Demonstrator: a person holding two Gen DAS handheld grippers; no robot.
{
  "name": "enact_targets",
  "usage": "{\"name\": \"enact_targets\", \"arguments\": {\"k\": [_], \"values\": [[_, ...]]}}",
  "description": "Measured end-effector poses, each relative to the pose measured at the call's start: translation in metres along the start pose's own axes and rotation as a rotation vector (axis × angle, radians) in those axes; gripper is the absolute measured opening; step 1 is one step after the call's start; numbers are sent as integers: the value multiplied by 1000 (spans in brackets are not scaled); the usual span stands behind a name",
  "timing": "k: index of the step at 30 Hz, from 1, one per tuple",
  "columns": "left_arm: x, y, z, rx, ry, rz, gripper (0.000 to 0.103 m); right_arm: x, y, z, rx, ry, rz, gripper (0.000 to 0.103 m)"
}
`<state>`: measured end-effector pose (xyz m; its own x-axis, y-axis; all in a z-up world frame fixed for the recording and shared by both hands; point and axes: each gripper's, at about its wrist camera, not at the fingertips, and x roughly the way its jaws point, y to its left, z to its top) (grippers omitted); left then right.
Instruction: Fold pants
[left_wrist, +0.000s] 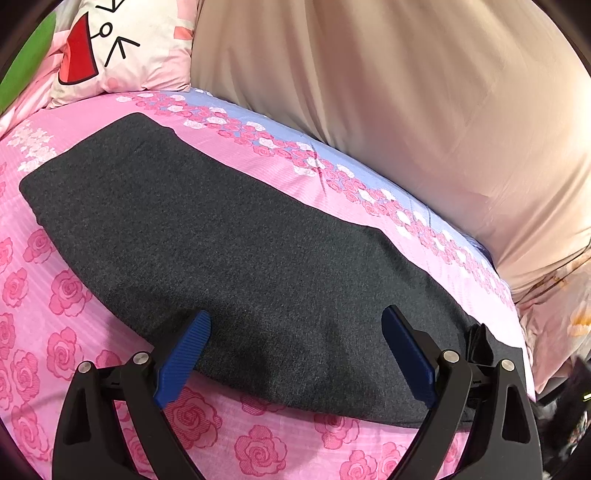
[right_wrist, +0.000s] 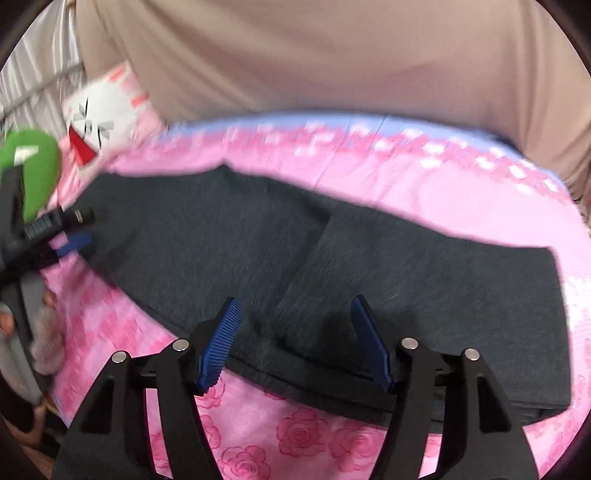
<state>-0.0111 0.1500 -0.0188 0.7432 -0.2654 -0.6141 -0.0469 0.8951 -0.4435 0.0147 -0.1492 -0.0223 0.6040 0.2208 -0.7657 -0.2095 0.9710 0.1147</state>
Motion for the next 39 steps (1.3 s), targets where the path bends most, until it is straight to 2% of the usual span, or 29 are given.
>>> {"name": "enact_targets", "arguments": {"k": [1, 2, 4, 7, 8, 10, 12, 13, 14, 17, 19, 20, 21, 22, 29, 30, 32, 33, 35, 39], "values": [[0, 1, 0, -4, 0, -2, 92, 0, -3, 2, 17, -12, -16, 23], [-1, 1, 0, -6, 0, -5, 92, -3, -13, 8, 52, -23, 5, 5], [-2, 3, 0, -13, -2, -16, 92, -12, -31, 17, 143, -59, 14, 6], [-3, 5, 1, -24, -5, -32, 92, -55, -43, 38, 250, -196, 115, 6], [-3, 6, 0, -27, -6, -35, 92, -72, -33, 47, 228, -246, 132, 6], [-4, 6, 0, -31, -7, -41, 92, -80, -7, 55, 153, -264, 155, 6], [-4, 7, 1, -35, -7, -46, 92, -60, 10, 53, 92, -215, 119, 10], [-5, 8, 1, -37, -7, -48, 92, -43, 12, 45, 67, -175, 36, 13], [-5, 8, 1, -38, -7, -49, 92, -33, 10, 41, 64, -141, -11, 16], [-7, 11, 0, -47, -12, -64, 92, -17, -5, 19, 97, -41, -23, 16], [-7, 13, 0, -63, -14, -77, 92, -16, -10, 10, 96, -10, -26, 19], [-5, 14, 0, -68, -9, -77, 92, -19, -10, 7, 87, -14, -29, 34], [-5, 14, 1, -69, -8, -75, 92, -22, -9, 5, 77, -26, -33, 53], [-5, 13, 0, -68, -8, -74, 92, -23, -9, 5, 70, -34, -34, 61], [-6, 13, 0, -67, -12, -74, 92, -22, 14, 6, -18, -57, -12, 61], [-6, 12, 1, -68, -11, -73, 92, -15, 18, 8, -36, -40, -16, 57], [-6, 13, 1, -67, -12, -73, 92, 2, 16, 9, -50, 14, -39, 22], [-6, 13, 1, -68, -12, -74, 92, 1, 13, 9, -43, 5, -42, 11], [-6, 13, 1, -69, -12, -76, 92, -16, -3, 13, 27, -29, 9, 9], [-6, 14, 1, -79, -13, -85, 92, -62, -23, 18, 82, -132, -1, 10]]}}
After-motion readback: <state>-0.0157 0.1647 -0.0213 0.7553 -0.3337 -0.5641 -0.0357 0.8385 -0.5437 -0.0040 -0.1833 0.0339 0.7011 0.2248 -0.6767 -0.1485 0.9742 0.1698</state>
